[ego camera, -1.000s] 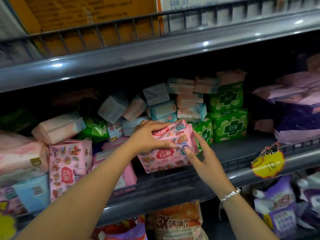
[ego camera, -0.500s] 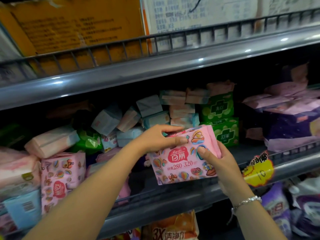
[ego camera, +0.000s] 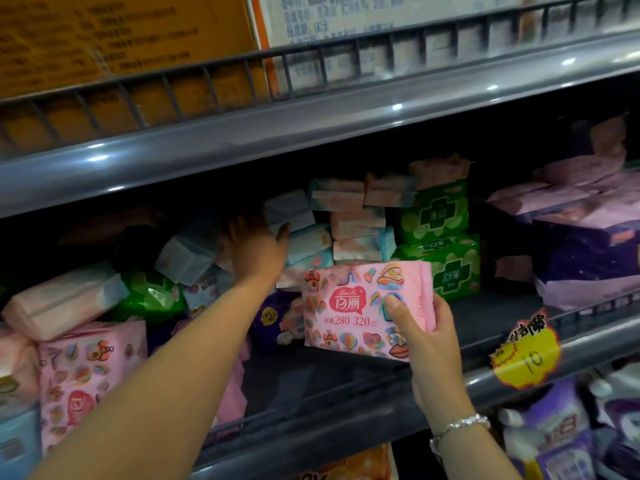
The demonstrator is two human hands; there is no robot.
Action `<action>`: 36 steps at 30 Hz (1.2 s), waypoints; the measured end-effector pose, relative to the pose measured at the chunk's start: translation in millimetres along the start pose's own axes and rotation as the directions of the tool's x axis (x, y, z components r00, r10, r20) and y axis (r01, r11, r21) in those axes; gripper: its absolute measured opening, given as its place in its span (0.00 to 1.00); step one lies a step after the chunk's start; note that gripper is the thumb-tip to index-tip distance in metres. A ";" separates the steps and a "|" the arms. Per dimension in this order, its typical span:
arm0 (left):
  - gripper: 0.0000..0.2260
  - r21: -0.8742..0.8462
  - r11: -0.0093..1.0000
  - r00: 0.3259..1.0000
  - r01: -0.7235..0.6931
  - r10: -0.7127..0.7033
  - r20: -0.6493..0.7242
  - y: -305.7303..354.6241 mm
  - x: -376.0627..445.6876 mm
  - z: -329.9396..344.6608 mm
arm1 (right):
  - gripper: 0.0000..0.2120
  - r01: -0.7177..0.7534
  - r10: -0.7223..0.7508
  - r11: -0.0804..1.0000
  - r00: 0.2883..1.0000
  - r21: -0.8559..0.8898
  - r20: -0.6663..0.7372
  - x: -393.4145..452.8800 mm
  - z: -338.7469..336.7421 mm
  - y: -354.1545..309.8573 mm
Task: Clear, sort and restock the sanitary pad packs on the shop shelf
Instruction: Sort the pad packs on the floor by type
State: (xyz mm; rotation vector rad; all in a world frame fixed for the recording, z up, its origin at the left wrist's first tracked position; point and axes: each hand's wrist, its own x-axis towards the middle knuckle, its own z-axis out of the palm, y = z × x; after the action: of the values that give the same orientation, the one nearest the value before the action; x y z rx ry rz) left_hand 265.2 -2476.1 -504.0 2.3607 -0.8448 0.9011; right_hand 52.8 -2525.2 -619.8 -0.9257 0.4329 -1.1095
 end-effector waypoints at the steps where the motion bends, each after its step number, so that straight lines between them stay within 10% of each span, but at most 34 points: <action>1: 0.28 0.035 0.999 0.999 -0.035 0.035 0.013 -2.7 1.6 1.9 | 0.34 -0.006 0.006 1.000 1.000 -0.012 0.007 0.3 2.4 3.4; 5: 0.29 0.242 0.957 0.983 -0.159 0.176 -0.049 -29.0 3.5 -5.9 | 0.35 -0.015 0.015 0.999 1.000 -0.030 0.002 1.4 9.9 12.6; 9: 0.34 0.346 0.938 0.991 0.000 -0.047 0.127 -82.7 -1.9 -14.5 | 0.36 -0.020 0.020 1.000 1.000 -0.024 -0.018 2.1 12.4 15.5; 23: 0.23 -0.220 0.972 0.988 0.085 -0.111 -0.112 -105.7 -38.4 -64.2 | 0.34 -0.028 0.025 0.999 0.997 0.040 0.078 -18.2 26.5 16.1; 32: 0.19 -0.798 0.488 0.889 0.353 -0.440 0.124 -106.5 -124.1 -132.0 | 0.48 -0.108 0.093 0.991 0.981 0.080 0.171 -45.2 30.3 4.3; 36: 0.16 -0.850 0.333 0.858 0.408 -0.458 0.233 -117.5 -158.1 -152.1 | 0.34 -0.150 0.126 0.985 0.962 0.084 0.244 -62.9 25.1 -8.0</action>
State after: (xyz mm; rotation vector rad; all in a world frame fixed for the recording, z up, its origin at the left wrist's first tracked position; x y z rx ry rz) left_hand 188.0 -2242.0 -538.2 1.4432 -0.4095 0.1503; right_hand 40.0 -2459.3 -607.6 -0.9117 0.2374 -0.8726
